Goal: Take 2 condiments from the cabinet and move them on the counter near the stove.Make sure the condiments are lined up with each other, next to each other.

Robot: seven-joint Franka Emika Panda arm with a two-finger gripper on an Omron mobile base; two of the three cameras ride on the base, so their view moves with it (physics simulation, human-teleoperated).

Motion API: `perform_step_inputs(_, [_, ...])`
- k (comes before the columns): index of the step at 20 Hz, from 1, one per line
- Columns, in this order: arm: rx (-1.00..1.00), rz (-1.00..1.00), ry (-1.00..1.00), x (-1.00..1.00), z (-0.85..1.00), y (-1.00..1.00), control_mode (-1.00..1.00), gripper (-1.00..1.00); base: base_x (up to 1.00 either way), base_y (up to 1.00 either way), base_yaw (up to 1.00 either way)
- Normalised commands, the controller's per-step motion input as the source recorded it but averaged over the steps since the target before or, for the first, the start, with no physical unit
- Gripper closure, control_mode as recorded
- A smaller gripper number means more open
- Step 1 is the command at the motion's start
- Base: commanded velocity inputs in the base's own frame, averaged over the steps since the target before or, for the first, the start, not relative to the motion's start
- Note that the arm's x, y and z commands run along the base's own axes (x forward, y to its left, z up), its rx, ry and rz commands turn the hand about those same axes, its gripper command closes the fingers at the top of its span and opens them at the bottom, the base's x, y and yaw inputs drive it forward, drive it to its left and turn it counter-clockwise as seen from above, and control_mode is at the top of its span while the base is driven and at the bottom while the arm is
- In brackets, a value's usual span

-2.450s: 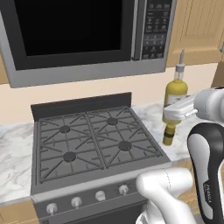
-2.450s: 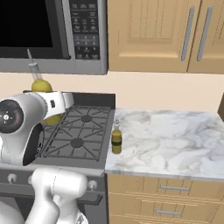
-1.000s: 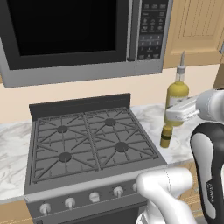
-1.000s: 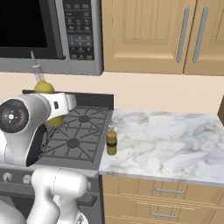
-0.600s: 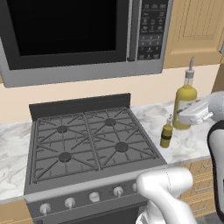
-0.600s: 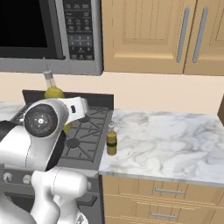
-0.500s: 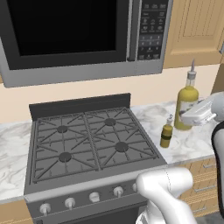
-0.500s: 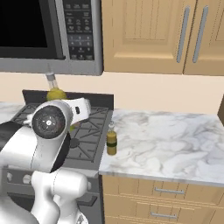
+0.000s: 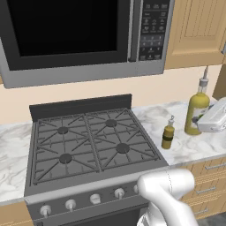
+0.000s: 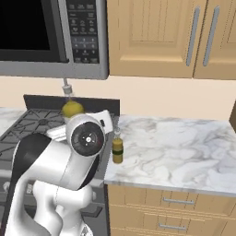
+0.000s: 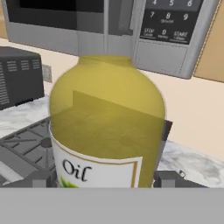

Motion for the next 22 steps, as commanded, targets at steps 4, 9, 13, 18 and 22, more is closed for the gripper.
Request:
perform_step_inputs(4, [0.0,0.0,0.0,0.0,-0.16,-0.34,-1.0,1.0,0.0,0.0,0.0])
perform_step_inputs(9, [0.05,0.0,0.0,0.0,-0.15,-0.21,-1.0,1.0,0.0,0.0,0.0])
perform_step_inputs(13, [0.11,0.02,-0.01,0.0,-0.13,-0.11,-1.0,1.0,0.0,0.0,0.0])
perform_step_inputs(18, [0.08,0.01,0.0,0.0,-0.17,-0.07,-1.0,1.0,0.0,0.0,0.0])
perform_step_inputs(22, [0.02,0.02,0.0,0.0,-0.17,-0.06,-1.0,1.0,0.0,0.0,0.0])
